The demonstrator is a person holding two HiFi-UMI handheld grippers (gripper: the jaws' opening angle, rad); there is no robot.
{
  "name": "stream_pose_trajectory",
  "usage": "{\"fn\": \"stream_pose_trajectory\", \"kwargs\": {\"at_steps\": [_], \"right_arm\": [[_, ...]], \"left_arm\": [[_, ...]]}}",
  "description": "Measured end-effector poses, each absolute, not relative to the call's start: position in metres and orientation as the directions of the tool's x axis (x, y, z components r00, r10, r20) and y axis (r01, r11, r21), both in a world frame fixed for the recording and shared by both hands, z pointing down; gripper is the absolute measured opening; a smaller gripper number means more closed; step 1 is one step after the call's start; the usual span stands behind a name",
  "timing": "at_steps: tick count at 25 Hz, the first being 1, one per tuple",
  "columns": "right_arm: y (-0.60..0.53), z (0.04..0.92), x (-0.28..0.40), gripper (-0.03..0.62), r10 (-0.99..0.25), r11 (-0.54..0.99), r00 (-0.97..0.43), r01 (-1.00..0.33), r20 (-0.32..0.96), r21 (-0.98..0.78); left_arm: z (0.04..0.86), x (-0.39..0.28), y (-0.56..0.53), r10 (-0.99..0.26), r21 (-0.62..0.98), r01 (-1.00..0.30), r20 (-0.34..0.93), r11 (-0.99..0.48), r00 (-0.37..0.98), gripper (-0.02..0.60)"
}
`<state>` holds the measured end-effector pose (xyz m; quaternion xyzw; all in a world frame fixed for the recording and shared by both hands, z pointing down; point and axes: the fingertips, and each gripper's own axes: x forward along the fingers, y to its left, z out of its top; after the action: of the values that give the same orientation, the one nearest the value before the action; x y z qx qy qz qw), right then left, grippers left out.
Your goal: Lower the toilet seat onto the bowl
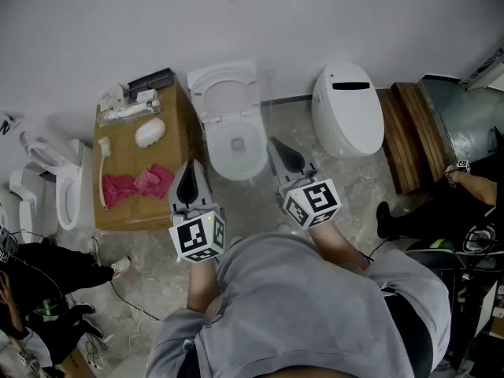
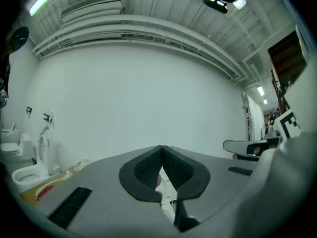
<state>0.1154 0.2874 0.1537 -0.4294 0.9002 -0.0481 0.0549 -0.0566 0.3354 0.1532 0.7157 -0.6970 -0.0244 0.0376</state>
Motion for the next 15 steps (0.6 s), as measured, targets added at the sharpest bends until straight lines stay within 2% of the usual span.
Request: {"fn": "stream_pose_trajectory", "kwargs": {"at_steps": [15], "right_arm": [[0.284,0.154,0.124,-0.002,-0.782,0.622,-0.621,-0.775,-0.048,-0.114]], "left_arm": [[0.151,-0.048,0.331,-0.999,0.080,-0.997,0.027,-0.020,0.022,0.002]]}}
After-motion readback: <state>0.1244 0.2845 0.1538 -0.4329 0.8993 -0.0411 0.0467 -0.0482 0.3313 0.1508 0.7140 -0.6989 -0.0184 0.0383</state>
